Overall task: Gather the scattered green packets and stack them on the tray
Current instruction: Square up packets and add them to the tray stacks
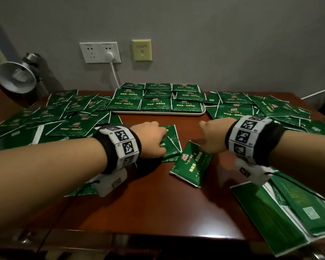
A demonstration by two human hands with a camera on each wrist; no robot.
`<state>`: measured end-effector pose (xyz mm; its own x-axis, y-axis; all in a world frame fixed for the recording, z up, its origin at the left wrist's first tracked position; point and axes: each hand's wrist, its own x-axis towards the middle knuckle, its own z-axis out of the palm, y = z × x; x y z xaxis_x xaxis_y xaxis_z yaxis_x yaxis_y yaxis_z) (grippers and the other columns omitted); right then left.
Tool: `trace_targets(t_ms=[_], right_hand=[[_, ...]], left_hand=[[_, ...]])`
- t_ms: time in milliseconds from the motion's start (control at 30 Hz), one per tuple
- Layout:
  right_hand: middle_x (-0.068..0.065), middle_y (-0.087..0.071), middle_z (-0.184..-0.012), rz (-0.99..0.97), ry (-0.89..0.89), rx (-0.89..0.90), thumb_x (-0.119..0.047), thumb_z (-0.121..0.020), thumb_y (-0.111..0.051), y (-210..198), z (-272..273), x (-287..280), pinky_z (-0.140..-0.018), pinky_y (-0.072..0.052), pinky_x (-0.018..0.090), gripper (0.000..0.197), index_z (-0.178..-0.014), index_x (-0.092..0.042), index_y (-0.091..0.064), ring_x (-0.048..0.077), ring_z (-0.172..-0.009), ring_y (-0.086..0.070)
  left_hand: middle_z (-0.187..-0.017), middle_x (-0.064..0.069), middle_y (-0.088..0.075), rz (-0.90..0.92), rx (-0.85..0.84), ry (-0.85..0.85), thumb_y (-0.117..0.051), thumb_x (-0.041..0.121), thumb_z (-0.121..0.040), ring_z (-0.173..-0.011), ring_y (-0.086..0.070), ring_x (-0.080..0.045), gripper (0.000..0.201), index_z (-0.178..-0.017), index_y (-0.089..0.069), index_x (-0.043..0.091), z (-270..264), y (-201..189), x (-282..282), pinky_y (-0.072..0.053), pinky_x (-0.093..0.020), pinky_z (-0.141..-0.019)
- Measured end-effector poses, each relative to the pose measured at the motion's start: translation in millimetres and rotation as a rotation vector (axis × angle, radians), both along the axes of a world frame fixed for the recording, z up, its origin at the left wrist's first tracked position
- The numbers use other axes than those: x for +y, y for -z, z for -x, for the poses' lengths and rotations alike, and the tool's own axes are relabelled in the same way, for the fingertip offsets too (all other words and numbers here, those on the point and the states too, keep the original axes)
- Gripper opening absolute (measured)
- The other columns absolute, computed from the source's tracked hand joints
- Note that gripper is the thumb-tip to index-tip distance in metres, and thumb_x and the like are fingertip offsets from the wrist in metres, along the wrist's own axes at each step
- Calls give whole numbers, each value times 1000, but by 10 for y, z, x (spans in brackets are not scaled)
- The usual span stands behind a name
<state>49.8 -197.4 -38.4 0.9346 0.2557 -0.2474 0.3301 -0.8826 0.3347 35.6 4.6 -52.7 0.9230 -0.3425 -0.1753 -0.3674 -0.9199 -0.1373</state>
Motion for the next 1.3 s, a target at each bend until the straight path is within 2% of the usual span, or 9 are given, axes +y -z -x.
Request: trace_targets(t_ms=[133,233,467,567,667,800,967,1167,1300], right_hand=[[-1,-50,-120,-100,-245,166,-56,-65,-79,22,26,-26,-92,-49,39,82,-127,-22,-39,20,-108,-51],[-6,-47,-125,-69,-374,194,-55,-60,-83,76,99,21,-103,-41,38,89,-131,-26,-37,18,-117,-41],[-3,-61,-89,8,-303,46,-76,-72,-59,89,152,-18,-68,-56,36,69,-108,-21,-41,19,-78,-60],[-1,-59,-103,42,-290,63,-84,-68,-54,106,189,-22,-78,-54,37,78,-115,-22,-47,21,-91,-59],[-5,-50,-112,19,-340,125,-86,-57,-61,106,231,17,-87,-50,36,85,-116,-25,-48,18,-105,-51],[-7,-46,-106,-49,-375,184,-71,-61,-73,85,236,120,-81,-50,36,66,-106,-29,-49,17,-98,-52],[-7,-44,-101,-37,-415,168,-62,-71,-71,106,223,150,-74,-49,33,55,-108,-29,-48,18,-92,-53],[-8,-39,-94,-21,-471,141,-58,-74,-66,111,218,121,-74,-52,37,49,-108,-28,-48,20,-89,-55],[-4,-43,-101,60,-488,151,-50,-75,-65,86,227,81,-76,-54,41,50,-115,-27,-46,21,-90,-56]], left_hand=[[-114,-4,-46,-121,39,54,-62,63,-79,-104,-53,-23,60,-121,-48,23,49,83,-81,-51,-37,-80],[-112,-3,-50,-52,35,108,-63,37,-85,-106,-54,-24,44,-123,-48,21,57,96,-76,-51,-41,-87],[-131,11,-51,201,58,117,-55,-9,-79,-129,-33,-16,49,-101,-65,33,96,-80,217,-31,-42,-110],[-145,7,-39,73,-87,-22,-59,0,-79,-137,-25,-22,41,-101,-56,36,106,-64,361,-15,-50,-115],[-125,-6,-47,159,-141,-206,-57,33,-86,-108,-48,-21,25,-108,-50,24,148,-64,350,-47,-43,-95],[-157,-13,-15,51,165,-499,-24,82,-83,-135,-37,-38,89,-151,-22,24,141,110,51,-39,-51,-107],[-144,-12,-24,26,75,-557,-48,73,-79,-131,-33,-41,82,-141,-27,22,38,226,-115,-36,-53,-105],[-120,-9,-33,195,177,-386,-59,15,-72,-118,-38,-32,41,-109,-42,22,36,142,31,-44,-47,-96],[-113,-4,-42,201,106,-368,-71,50,-72,-111,-42,-27,52,-108,-46,22,24,179,114,-44,-40,-94]])
